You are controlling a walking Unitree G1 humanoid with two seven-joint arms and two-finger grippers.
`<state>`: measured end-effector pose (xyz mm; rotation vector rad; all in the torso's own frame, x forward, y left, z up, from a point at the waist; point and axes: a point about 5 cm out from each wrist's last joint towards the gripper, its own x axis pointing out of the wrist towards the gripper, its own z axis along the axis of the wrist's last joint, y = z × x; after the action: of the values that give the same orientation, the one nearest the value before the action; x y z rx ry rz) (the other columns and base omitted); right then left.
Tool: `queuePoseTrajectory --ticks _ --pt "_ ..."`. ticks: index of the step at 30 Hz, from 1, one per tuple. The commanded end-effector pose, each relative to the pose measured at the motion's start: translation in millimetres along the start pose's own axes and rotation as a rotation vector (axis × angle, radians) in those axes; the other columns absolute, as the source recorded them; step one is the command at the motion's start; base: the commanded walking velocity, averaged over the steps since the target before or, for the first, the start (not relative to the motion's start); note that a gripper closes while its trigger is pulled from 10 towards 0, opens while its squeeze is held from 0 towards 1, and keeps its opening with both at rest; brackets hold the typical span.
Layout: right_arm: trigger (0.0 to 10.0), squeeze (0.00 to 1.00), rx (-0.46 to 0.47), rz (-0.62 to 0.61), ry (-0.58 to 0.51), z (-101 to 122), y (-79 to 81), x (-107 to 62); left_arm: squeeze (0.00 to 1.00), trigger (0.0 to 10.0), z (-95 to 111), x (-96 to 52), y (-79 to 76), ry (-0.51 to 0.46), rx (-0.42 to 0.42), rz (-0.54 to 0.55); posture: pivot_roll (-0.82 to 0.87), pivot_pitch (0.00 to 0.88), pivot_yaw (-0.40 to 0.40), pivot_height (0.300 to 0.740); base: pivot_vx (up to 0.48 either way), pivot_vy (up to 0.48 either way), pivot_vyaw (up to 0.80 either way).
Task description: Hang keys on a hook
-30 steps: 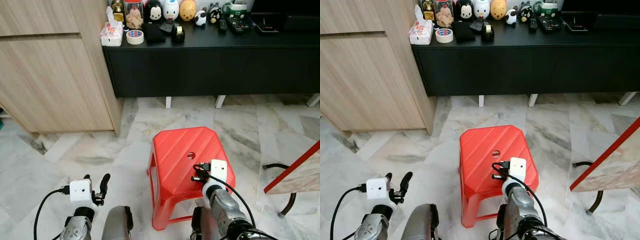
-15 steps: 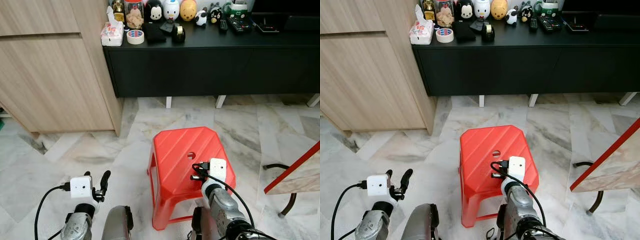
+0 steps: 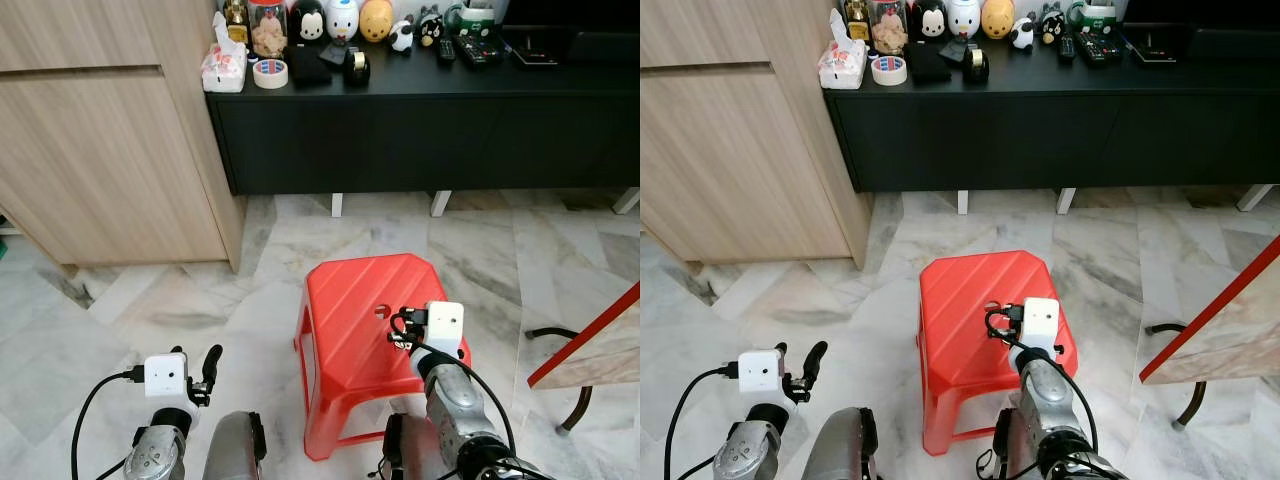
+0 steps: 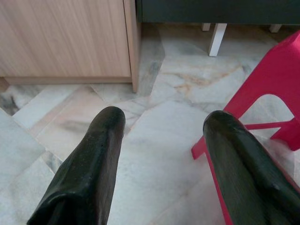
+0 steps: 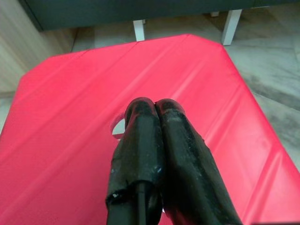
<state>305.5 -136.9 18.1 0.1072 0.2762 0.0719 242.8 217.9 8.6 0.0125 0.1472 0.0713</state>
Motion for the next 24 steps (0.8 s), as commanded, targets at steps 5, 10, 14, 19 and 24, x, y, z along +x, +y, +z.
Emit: queuePoseTrajectory --ticks 5,10,14,19,24 --pt "10.0 1.00 0.043 0.036 0.097 -16 4.4 -4.6 0.00 10.0 -6 -2.0 -2.0 0.024 0.003 -0.001 0.10 0.101 -0.041 0.591 0.000 0.000 0.00" --pt "10.0 1.00 0.047 0.081 0.140 -20 10.1 -4.8 0.00 10.0 -7 -3.6 0.0 0.027 0.004 0.001 0.10 0.099 -0.042 0.591 0.000 0.000 0.00" --pt "10.0 1.00 0.196 0.060 0.200 -28 14.8 -6.3 0.00 10.0 -8 -4.4 1.0 0.030 0.006 0.003 0.10 0.098 -0.041 0.591 0.000 0.000 0.00" --pt "10.0 1.00 0.211 0.064 0.220 -28 17.0 -5.3 0.00 10.0 -8 -4.4 0.9 0.030 0.006 0.004 0.10 0.102 -0.040 0.591 0.000 0.000 0.00" --pt "10.0 1.00 0.204 0.032 0.210 -22 17.0 -0.8 0.00 10.0 -8 -4.4 1.3 0.029 0.006 0.008 0.10 0.108 -0.041 0.591 0.000 0.000 0.00"
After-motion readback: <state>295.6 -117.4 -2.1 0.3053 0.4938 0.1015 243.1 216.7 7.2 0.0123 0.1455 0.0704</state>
